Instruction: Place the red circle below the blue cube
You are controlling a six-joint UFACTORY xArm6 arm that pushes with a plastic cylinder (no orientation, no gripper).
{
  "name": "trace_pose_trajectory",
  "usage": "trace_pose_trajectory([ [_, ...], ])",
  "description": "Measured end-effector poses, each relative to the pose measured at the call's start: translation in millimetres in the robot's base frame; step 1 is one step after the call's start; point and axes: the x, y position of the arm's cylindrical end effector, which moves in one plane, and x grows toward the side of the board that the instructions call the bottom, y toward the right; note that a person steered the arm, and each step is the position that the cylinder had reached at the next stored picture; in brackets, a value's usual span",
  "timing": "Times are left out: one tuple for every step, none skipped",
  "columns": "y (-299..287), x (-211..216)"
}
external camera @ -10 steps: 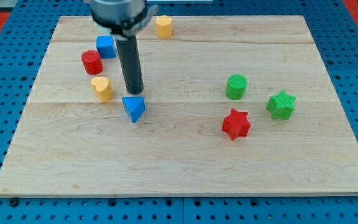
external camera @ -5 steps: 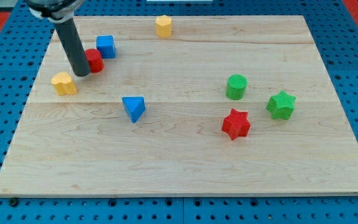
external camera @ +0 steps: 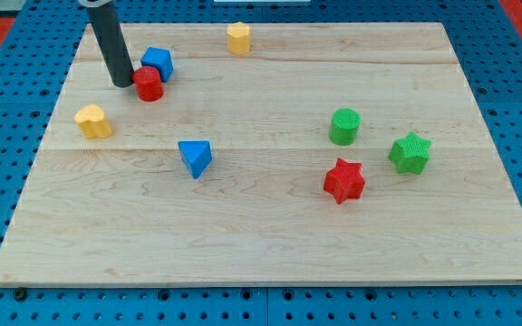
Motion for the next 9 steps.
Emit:
trace_pose_trajectory([
  [-1.9,0.0],
  [-1.8,0.0],
  [-1.4,0.0],
  [-1.3,-0.9],
  [-5.0,-22.5],
  [-5.0,-5.2],
  [-5.4,10.1],
  [16.4,26.3],
  [14.2,26.3],
])
